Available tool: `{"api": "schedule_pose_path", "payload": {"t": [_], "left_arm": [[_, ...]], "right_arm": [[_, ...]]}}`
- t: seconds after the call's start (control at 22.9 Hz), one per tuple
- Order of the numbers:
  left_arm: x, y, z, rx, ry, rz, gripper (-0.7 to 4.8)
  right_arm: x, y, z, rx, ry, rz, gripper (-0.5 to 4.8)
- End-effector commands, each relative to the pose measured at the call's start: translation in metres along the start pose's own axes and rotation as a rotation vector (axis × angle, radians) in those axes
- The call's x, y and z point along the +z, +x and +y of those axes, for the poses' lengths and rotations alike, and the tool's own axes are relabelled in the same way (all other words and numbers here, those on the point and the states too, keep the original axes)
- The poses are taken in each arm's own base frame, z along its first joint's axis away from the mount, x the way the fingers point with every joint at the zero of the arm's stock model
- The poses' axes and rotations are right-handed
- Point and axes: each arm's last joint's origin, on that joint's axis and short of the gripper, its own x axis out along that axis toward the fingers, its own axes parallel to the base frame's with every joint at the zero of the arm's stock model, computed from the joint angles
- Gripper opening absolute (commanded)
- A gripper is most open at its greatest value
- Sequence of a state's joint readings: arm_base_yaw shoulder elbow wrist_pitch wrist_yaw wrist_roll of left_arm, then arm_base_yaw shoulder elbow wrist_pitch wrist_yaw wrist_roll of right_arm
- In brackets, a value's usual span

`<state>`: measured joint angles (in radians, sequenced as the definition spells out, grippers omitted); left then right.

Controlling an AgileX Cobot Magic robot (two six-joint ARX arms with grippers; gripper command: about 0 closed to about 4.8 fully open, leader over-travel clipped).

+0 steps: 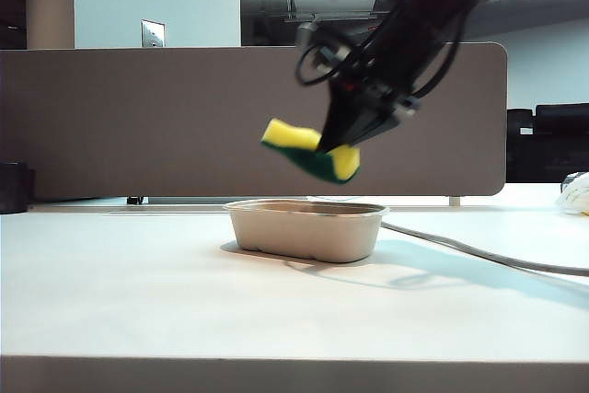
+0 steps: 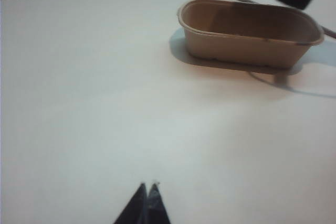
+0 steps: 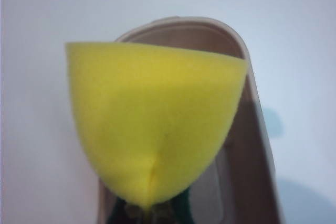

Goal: Pick up the cleaning sponge from the table and place it into the paper lunch box.

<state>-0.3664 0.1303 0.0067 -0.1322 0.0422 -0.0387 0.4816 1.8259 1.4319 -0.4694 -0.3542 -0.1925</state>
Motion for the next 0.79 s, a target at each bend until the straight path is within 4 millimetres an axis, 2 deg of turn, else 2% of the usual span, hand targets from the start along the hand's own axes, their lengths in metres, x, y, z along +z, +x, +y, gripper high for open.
{"api": "schedule_pose_path", "payload": {"t": [0.04, 0.22, 0.35, 0.39, 0.44, 0.48, 0.52, 0.57, 0.61, 0.66, 0.79], "left_arm": [[0.001, 0.000, 0.000, -0.006, 0.002, -0.006, -0.05], [0.001, 0.000, 0.000, -0.006, 0.002, -0.006, -0.05], [0.001, 0.000, 0.000, -0.006, 0.002, -0.006, -0.05], [0.001, 0.000, 0.000, -0.006, 0.002, -0.008, -0.05], [0.001, 0.000, 0.000, -0.005, 0.002, -0.012, -0.05], [0.002, -0.001, 0.000, 0.002, 0.000, -0.022, -0.05], [0.002, -0.001, 0.001, 0.008, -0.001, -0.028, -0.05], [0.003, -0.002, 0.004, 0.035, -0.007, -0.036, -0.05], [0.003, -0.002, 0.006, 0.050, -0.011, -0.037, -0.05], [0.003, -0.003, 0.009, 0.088, -0.020, -0.039, -0.05], [0.004, -0.004, 0.016, 0.151, -0.034, -0.055, -0.05]], "right_arm": [[0.010, 0.017, -0.008, -0.015, 0.027, 0.050, 3.52], [0.014, 0.017, -0.009, -0.012, 0.029, 0.067, 4.79], [0.017, 0.009, -0.006, 0.002, 0.026, 0.052, 4.79], [0.019, 0.000, -0.002, 0.022, 0.030, 0.041, 4.79], [0.020, -0.006, 0.000, 0.034, 0.030, 0.039, 4.03], [0.021, -0.020, 0.006, 0.063, 0.023, 0.040, 0.26], [0.022, -0.026, 0.008, 0.074, 0.017, 0.041, 0.06], [0.023, -0.042, 0.014, 0.072, 0.016, 0.037, -0.06], [0.024, -0.049, 0.016, 0.072, 0.015, 0.034, -0.08], [0.025, -0.064, 0.022, 0.069, 0.011, 0.025, -0.09], [0.024, -0.086, 0.030, 0.046, -0.006, -0.018, -0.09]]}}
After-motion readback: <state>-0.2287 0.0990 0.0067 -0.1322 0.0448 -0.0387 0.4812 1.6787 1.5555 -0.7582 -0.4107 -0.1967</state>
